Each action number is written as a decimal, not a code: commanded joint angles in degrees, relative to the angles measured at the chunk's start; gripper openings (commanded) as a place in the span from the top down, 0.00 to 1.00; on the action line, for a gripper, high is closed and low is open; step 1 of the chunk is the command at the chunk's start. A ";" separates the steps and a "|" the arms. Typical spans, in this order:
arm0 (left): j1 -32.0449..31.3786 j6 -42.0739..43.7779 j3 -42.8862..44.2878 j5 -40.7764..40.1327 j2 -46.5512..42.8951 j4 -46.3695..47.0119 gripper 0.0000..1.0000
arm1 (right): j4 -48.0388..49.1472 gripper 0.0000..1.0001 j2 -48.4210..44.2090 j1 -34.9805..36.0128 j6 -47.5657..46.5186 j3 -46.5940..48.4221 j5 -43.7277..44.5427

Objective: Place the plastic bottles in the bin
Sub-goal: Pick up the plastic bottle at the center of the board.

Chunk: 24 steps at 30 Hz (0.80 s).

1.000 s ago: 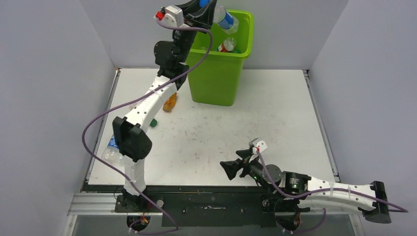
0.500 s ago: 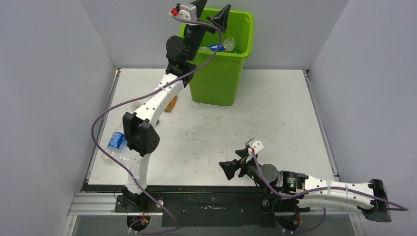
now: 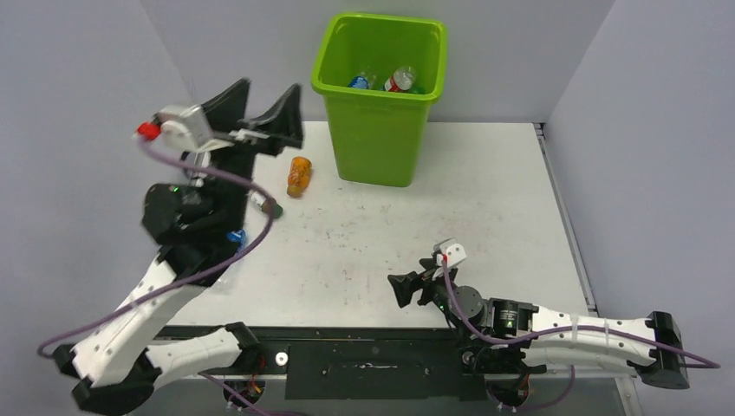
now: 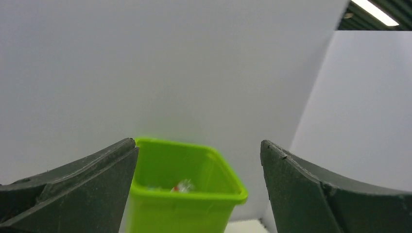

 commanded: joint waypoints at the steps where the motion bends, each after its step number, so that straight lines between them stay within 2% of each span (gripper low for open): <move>1: 0.85 -9.96 -13.35 -20.89 -13.39 -26.78 0.04 | 3.86 0.10 5.63 -0.39 -1.16 5.06 -2.74; 7: 1.32 -21.19 -30.17 -30.09 -29.78 -48.80 0.04 | 12.77 0.10 15.13 -0.80 -0.34 4.82 -8.74; 11: 2.61 -26.33 -39.05 -26.46 -36.47 -53.63 0.04 | 17.82 0.10 25.45 -1.93 -0.70 7.36 -13.89; 15: 6.89 -32.62 -42.67 -22.33 -34.69 -54.74 0.04 | 21.49 0.10 34.77 -3.79 -0.07 11.75 -17.31; 18: 16.60 -37.12 -42.41 -14.64 -29.26 -54.00 0.04 | 23.80 0.10 40.11 -8.83 3.68 13.76 -22.42; 21: 31.69 -43.17 -41.63 3.69 -21.63 -50.35 0.04 | 26.43 0.10 43.01 -11.52 5.32 14.47 -26.17; 24: 42.10 -50.94 -39.54 12.79 -11.10 -48.32 0.04 | 27.07 0.10 44.06 -11.56 5.79 14.18 -26.87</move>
